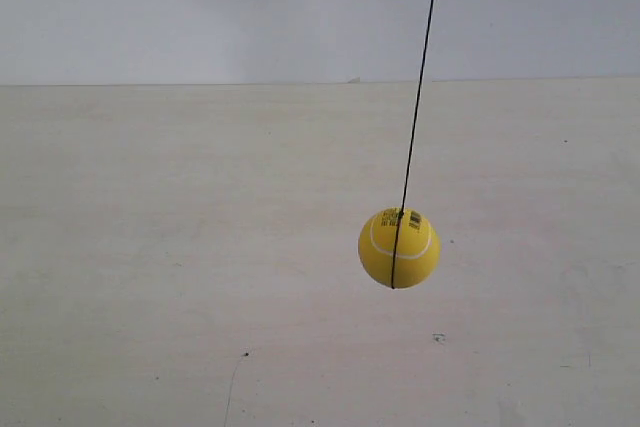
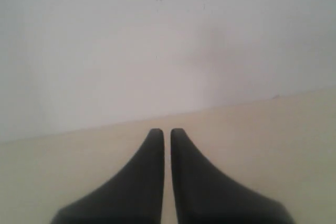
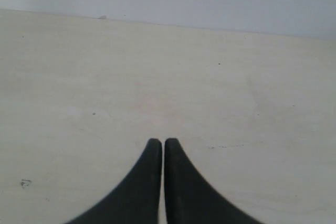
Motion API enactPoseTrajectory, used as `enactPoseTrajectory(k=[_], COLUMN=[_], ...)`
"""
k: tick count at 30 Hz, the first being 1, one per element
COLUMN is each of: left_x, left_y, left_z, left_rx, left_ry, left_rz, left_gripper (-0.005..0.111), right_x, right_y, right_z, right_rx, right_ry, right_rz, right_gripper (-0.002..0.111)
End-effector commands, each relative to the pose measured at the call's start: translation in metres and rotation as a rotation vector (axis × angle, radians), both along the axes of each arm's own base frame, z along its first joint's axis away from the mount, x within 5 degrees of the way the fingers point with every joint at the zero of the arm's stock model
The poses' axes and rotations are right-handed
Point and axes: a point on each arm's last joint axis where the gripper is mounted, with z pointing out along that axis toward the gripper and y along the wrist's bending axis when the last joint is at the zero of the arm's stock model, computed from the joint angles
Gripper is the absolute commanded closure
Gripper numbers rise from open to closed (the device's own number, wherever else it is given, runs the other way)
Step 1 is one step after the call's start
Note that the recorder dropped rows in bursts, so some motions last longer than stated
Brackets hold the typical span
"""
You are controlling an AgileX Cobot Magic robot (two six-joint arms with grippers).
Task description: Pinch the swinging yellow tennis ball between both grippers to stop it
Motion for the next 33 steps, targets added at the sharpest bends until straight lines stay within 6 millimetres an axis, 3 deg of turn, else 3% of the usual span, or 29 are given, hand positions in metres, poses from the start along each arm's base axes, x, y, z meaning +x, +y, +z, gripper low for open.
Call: enactPoseTrajectory(k=[1,33], left_x=[-0.0012,-0.0018], left_y=[0.0027,0.003], left_z=[-0.0178,-0.0209], left_rx=[-0.027,-0.034], left_ry=[0.186,0.221], left_rz=[0.033,0.037], left_gripper=[0.102,0.102], right_x=[-0.0003,-0.0003], right_y=[-0.0001,-0.0001], right_z=[0.0009,0.0009], right_rx=[-0.006,-0.003], right_ry=[-0.01,-0.01], right_rz=[0.0,-0.001], right_gripper=[0.108,0.108])
